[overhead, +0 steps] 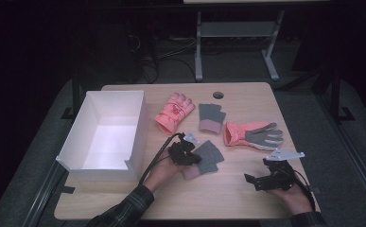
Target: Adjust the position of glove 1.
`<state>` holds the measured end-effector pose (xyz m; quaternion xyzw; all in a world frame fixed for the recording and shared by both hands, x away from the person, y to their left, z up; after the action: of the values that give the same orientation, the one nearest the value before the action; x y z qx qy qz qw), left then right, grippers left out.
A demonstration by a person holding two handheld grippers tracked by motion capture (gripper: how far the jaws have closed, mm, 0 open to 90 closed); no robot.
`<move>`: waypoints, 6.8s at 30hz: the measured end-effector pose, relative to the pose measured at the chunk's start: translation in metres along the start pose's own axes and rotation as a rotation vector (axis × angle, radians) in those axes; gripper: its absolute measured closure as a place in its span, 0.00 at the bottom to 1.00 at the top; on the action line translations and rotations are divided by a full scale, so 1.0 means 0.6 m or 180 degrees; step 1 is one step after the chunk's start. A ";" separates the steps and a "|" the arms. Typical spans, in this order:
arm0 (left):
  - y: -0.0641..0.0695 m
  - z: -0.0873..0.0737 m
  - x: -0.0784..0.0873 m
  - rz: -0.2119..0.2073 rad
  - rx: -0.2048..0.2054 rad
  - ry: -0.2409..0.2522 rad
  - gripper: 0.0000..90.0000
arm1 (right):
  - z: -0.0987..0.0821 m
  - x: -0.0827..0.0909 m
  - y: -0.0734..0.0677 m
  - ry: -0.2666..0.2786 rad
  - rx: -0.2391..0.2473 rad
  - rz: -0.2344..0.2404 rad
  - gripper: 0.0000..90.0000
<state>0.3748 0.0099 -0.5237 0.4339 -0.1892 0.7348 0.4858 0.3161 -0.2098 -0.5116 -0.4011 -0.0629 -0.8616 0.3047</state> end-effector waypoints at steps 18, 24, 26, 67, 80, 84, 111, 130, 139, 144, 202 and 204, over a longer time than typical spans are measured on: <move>0.086 0.013 -0.012 -0.0306 0.0021 0.0084 0.92 | 0.000 0.001 -0.007 0.0001 0.0083 0.0031 0.06; 0.075 0.015 0.006 -0.0275 -0.0017 0.0171 0.66 | 0.000 -0.001 -0.007 0.0001 0.0111 0.0025 0.06; 0.073 0.015 0.009 -0.0291 -0.0014 0.0197 0.62 | 0.000 -0.001 -0.006 0.0002 0.0103 0.0011 0.06; -0.093 0.106 0.034 0.0252 0.0266 0.0376 0.99 | 0.000 -0.012 -0.005 -0.0017 0.0072 -0.0044 0.06; -0.138 0.164 -0.029 0.0360 0.0386 0.0418 1.00 | 0.001 -0.019 -0.013 -0.0046 0.0078 0.0001 0.06; -0.142 0.179 -0.042 0.0370 0.0362 0.0397 1.00 | 0.002 -0.019 -0.011 -0.0040 0.0078 0.0005 0.06; -0.135 0.164 -0.078 0.0229 0.0371 0.0129 1.00 | 0.003 -0.017 -0.009 -0.0036 0.0052 0.0032 0.06; -0.160 0.154 -0.038 0.0387 0.0360 0.0142 0.92 | 0.001 -0.018 -0.009 -0.0061 0.0066 0.0029 0.06; -0.189 0.172 -0.055 0.0563 0.0188 0.0012 0.69 | 0.000 -0.017 -0.008 -0.0052 0.0069 0.0037 0.06; -0.193 0.172 -0.075 0.0571 0.0170 -0.0028 0.61 | -0.001 -0.017 -0.007 -0.0063 0.0061 0.0044 0.06; -0.088 0.111 0.065 0.0197 0.0461 0.0303 0.94 | 0.001 -0.013 0.010 0.0120 -0.0173 -0.0159 0.04; -0.075 0.097 0.072 0.0180 0.0436 0.0286 0.94 | 0.002 -0.013 0.010 0.0105 -0.0175 -0.0174 0.03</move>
<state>0.4344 0.0135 -0.4627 0.4272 -0.1287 0.7781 0.4421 0.3242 -0.2105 -0.5176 -0.3932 -0.0451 -0.8775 0.2709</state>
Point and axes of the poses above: each handheld gripper's, and its own axes: x roughly backward along the jaws, z roughly out of its top, y roughly to its right, the point moved 9 cm from there along -x, roughly forward along the jaws, and after that the axes turned 4 degrees about -y, right-handed, at the moved point
